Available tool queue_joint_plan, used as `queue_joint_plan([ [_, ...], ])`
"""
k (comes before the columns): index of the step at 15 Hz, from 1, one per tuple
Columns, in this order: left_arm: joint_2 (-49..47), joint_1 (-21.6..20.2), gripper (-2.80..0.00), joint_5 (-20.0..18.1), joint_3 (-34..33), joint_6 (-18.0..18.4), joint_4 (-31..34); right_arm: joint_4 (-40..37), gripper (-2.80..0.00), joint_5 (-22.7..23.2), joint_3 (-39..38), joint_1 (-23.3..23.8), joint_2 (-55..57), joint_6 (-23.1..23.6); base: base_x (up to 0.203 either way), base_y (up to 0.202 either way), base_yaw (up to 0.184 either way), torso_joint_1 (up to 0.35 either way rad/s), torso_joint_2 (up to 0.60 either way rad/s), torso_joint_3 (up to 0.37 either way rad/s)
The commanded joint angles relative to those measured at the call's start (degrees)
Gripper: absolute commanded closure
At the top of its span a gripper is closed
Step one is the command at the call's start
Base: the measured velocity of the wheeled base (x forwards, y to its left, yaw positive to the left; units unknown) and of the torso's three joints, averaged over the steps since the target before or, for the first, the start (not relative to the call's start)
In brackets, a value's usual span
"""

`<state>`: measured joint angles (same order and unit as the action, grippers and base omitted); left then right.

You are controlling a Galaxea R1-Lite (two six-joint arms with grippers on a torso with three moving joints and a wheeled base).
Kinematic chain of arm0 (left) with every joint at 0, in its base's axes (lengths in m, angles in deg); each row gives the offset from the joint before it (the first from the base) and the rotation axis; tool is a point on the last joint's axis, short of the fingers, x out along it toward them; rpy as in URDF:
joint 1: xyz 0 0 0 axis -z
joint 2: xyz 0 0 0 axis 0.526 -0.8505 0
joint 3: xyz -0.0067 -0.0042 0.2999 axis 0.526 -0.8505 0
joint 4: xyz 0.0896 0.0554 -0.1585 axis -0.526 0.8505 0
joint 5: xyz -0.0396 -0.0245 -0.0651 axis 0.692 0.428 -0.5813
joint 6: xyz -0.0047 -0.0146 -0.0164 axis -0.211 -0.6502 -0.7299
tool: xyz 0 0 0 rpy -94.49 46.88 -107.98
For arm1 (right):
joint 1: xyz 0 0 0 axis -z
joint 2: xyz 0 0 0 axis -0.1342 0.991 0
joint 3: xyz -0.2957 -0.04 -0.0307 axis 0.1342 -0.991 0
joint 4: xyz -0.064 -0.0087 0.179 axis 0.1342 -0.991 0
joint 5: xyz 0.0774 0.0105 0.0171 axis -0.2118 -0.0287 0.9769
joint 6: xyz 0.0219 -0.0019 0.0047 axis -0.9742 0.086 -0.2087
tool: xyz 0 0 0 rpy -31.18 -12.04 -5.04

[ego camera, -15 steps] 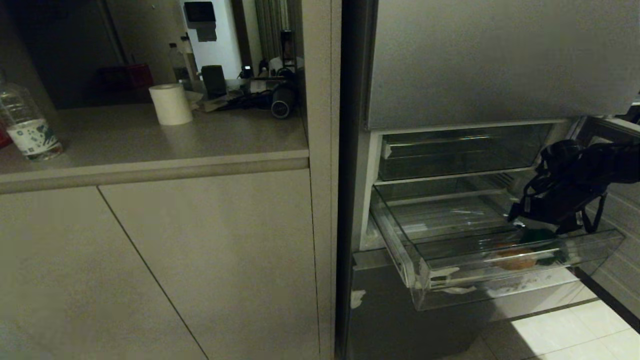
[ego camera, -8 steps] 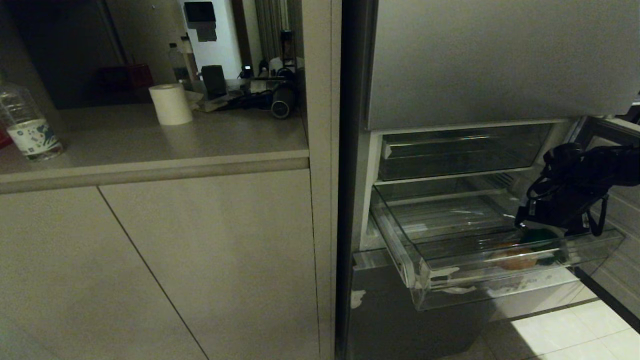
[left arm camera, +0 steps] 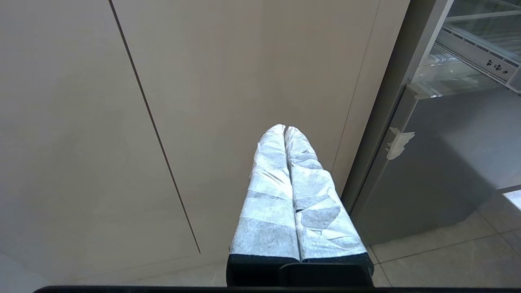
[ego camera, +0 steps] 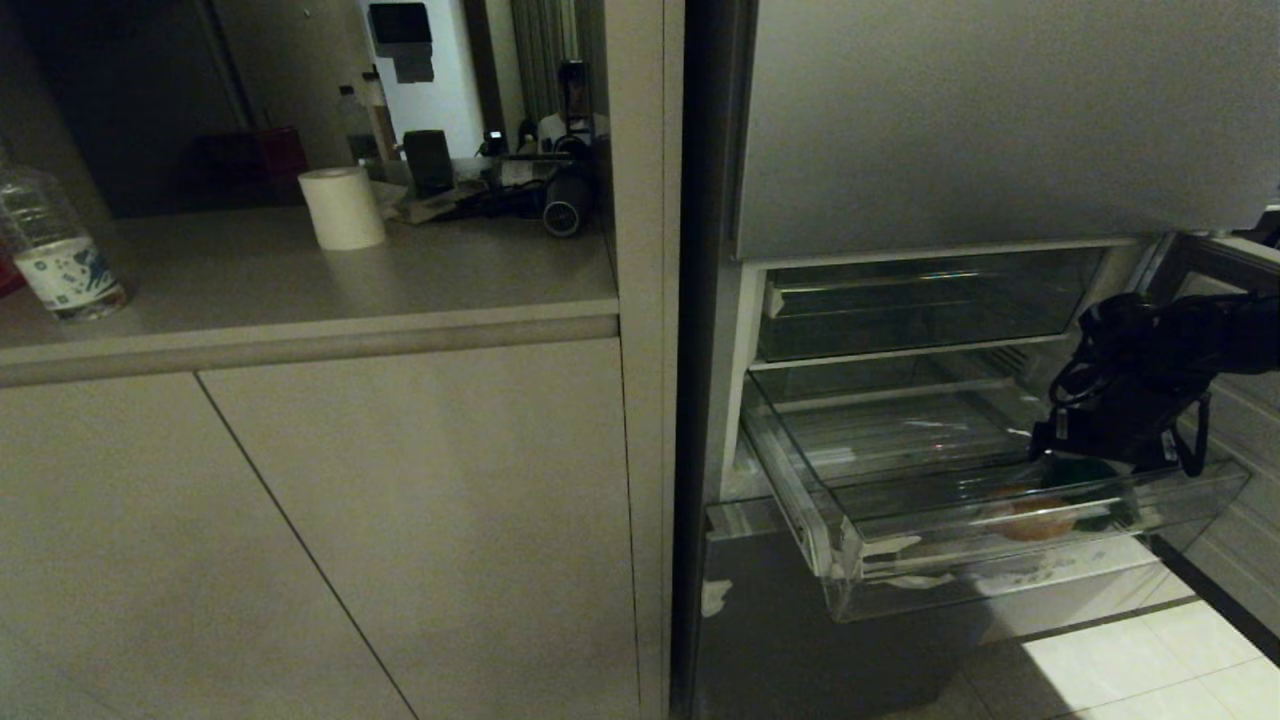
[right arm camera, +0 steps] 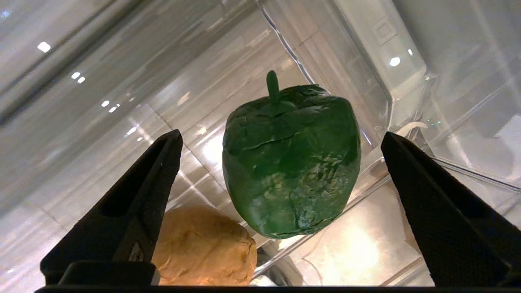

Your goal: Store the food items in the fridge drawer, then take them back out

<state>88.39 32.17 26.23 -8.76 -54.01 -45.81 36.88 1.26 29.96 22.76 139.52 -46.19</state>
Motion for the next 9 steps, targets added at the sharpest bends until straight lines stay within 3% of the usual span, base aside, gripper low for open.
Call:
queue_joint_plan([
  [1, -0.08, 0.00, 0.00, 0.00, 0.00, -0.02, 0.00, -0.41, -2.80, -0.89, 0.01, 0.11, 0.50, 0.22, 0.000, 0.000, 0.000, 0.000, 0.00, 0.000],
  [8, -0.08, 0.06, 0.00, 0.00, 0.00, -0.02, 0.00, -0.12, -2.80, -2.32, 0.01, 0.24, 2.31, 0.78, 0.000, 0.000, 0.000, 0.000, 0.00, 0.000],
  [9, -0.08, 0.00, 0.00, 0.00, 0.00, -0.02, 0.00, -0.03, 0.00, -2.33, 0.01, 0.32, 2.31, 0.79, 0.000, 0.000, 0.000, 0.000, 0.00, 0.000],
])
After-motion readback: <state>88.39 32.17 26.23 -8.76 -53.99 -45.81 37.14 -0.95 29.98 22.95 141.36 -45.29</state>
